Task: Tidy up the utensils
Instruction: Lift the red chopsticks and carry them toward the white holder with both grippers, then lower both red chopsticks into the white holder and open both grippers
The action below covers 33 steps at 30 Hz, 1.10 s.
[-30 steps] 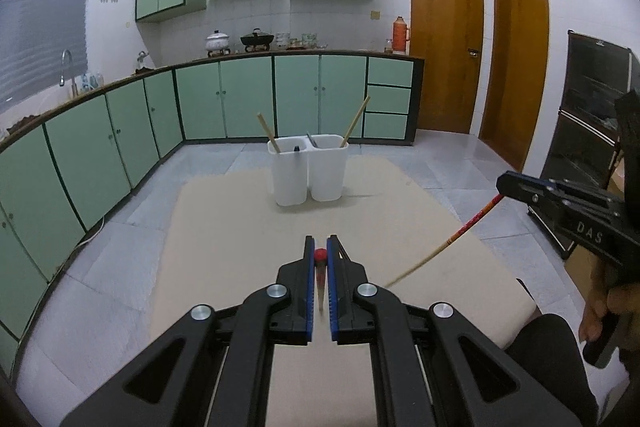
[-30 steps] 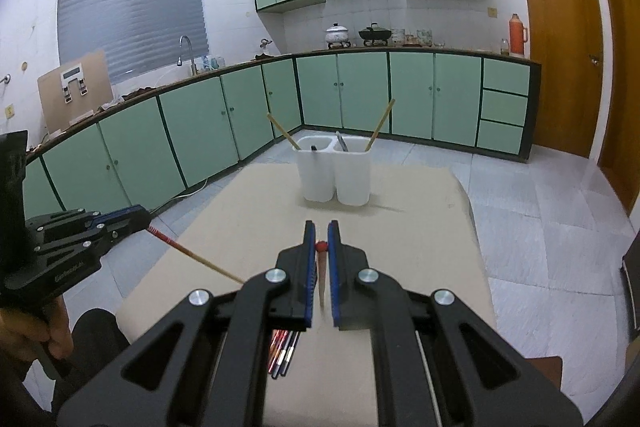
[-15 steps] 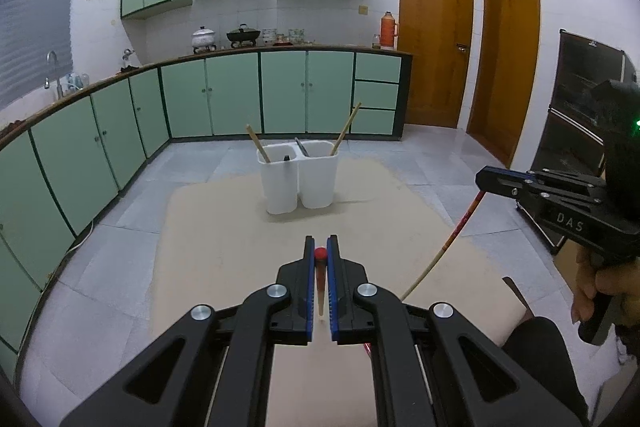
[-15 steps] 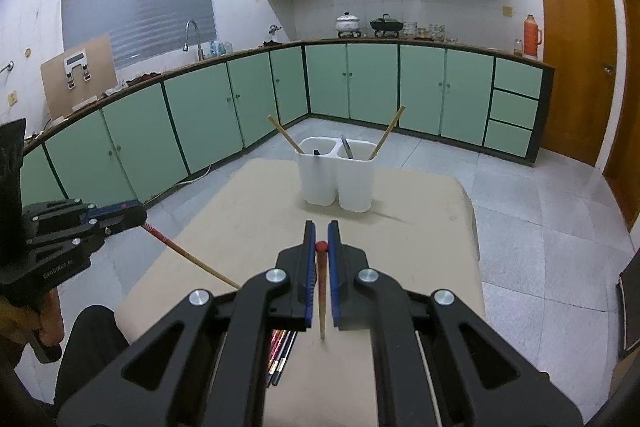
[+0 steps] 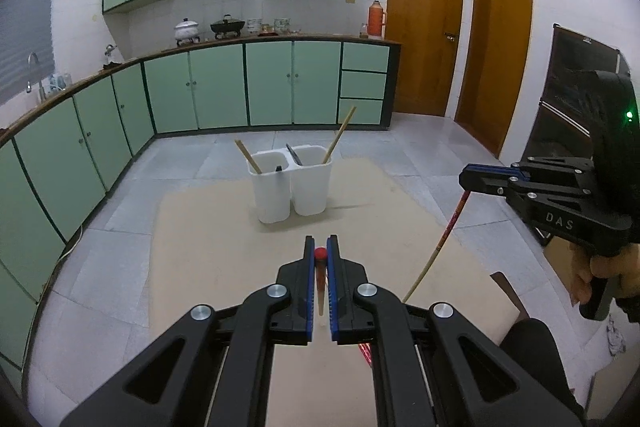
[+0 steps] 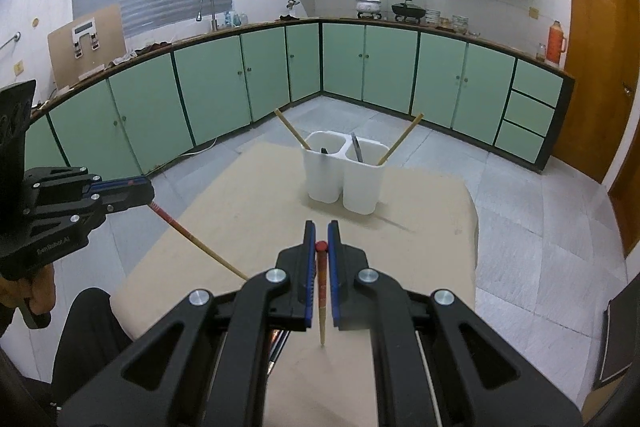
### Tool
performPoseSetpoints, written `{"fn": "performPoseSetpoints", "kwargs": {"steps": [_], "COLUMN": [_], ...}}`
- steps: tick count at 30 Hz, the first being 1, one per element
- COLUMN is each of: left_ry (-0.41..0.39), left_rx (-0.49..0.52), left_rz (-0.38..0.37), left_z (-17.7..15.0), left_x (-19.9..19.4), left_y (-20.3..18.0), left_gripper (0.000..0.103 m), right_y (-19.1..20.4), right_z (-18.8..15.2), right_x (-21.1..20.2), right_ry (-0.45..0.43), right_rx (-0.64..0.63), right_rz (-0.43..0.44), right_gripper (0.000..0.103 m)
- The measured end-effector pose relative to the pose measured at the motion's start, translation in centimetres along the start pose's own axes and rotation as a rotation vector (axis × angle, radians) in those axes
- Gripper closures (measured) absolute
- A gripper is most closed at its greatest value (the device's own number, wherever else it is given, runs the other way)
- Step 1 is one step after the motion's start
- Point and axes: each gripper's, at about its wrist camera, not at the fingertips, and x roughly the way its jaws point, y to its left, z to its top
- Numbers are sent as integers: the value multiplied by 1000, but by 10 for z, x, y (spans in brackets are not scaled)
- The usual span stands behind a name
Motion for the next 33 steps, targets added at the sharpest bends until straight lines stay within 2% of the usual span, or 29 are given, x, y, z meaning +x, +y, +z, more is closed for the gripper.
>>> {"fn": "performPoseSetpoints", "kwargs": {"steps": [8,20,26,33], "left_ry": [-17,-75,-88,-47], "left_rx": [41,53,24,0], "left_rz": [11,38,55,80], "left_z": [37,116,157,197], "left_x": [-5,0,22,71], "left_y": [1,19,35,52], "left_gripper": [98,97,97,98], "right_y": [-5,-24,-44,-67], "right_z": [41,130,171,215], "right_x": [-5,-12,0,35], "right_ry": [-7,-44,-69,-107], "right_rx": [-18,-33,17,66], "right_rz": [11,12,9,-24], "right_gripper": [98,98,98,98]}}
